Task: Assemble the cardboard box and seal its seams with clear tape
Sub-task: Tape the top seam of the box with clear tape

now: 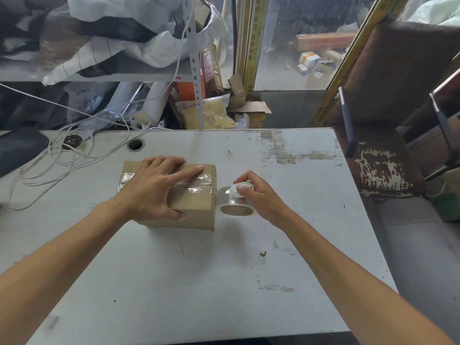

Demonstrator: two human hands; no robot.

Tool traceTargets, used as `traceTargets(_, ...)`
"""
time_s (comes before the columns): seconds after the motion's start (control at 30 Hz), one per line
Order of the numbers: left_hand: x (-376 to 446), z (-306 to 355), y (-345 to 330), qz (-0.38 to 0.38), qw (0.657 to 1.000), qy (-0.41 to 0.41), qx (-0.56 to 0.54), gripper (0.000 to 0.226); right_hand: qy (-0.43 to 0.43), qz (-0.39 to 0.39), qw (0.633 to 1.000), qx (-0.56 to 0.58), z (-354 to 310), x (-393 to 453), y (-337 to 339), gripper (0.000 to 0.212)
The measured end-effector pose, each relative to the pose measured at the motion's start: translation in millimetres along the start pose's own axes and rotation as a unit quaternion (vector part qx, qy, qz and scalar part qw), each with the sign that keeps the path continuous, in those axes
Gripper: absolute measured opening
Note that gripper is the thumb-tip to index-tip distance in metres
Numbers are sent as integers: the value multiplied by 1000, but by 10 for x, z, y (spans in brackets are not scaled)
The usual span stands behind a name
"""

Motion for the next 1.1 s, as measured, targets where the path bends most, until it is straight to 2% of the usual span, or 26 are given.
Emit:
traceTargets(0.1,-1,-1,2,-2,1000,-1,-1,108,3,13,1000,20,3,-25,23,10)
traceTargets(0.27,-5,-6,-2,-4,1000,0,-1,108,26,104,993,57,-41,-39,125,12)
traceTargets(0.53,11,-5,-12,-2,1000,2,3,109,37,157,987,-1,-55,-63,7,5)
traceTargets(0.83,3,-5,-10,-2,1000,2,-1,108,24,172,984,46,73,-105,-150,3)
traceTargets(1.1,5,-12,-19,-5,1000,3,-7,107,21,169,985,15,66,-109,-172,8)
Point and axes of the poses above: each hand's wrist, its own x-axis towards the middle knuckle, its own y-axis out of the back of the hand, z = x × y, the point moved 4 cm from there along x, towards the middle knuckle, and after that the axes turned 11 degrees about x, right-handed, at the moved point
